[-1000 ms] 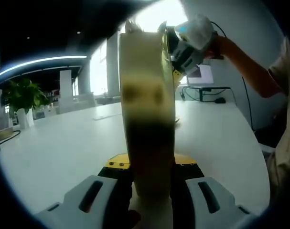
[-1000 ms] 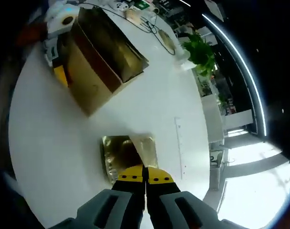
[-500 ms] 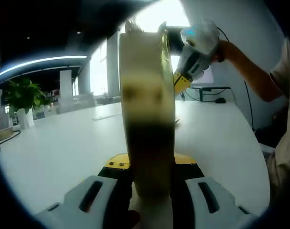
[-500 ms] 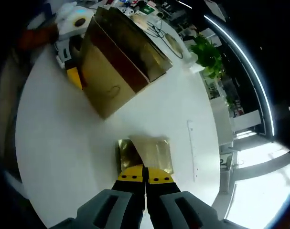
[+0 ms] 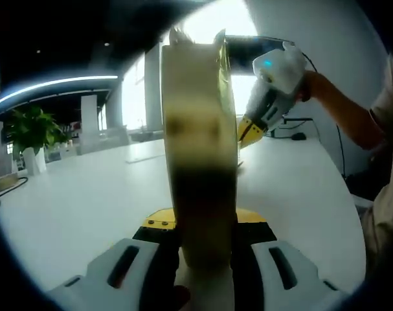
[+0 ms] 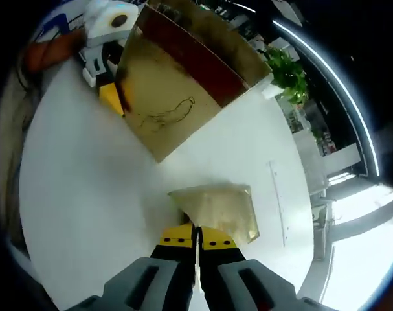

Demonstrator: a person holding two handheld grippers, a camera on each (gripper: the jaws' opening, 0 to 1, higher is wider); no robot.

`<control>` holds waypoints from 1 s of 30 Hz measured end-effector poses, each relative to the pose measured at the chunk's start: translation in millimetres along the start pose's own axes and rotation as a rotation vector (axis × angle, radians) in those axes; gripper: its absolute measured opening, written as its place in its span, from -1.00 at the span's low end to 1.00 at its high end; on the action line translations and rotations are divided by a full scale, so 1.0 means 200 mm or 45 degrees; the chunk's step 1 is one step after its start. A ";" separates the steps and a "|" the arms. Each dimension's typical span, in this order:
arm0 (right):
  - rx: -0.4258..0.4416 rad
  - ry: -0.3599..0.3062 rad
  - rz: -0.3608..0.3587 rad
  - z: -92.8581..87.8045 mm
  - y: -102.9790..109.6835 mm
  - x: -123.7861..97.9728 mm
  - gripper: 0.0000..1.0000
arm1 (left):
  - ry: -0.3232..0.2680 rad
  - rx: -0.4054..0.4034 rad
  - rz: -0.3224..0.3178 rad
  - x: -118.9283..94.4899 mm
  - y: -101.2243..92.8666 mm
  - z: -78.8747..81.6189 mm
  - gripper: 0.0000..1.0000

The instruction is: Extract single mask from mask box in order stack masks on table

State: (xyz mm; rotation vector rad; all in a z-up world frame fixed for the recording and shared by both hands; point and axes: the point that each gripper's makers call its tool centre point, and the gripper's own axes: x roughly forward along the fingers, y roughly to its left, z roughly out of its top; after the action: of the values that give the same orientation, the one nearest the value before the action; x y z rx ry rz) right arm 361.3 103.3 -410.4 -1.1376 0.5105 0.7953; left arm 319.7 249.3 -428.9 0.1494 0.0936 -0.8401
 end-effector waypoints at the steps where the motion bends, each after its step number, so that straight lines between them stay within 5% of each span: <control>1: 0.021 -0.005 -0.005 -0.01 0.00 0.01 -1.00 | 0.000 0.000 0.000 0.00 0.00 0.00 -0.59; 30: 0.550 -0.062 -0.207 -0.15 -0.09 0.14 -1.00 | 0.000 -0.001 0.000 0.00 -0.01 0.00 -0.59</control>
State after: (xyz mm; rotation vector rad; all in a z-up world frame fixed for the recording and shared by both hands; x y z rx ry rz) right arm 393.7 80.2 -430.5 -0.7465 0.5123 0.5360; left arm 319.2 248.3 -428.6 0.1485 0.0938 -0.8403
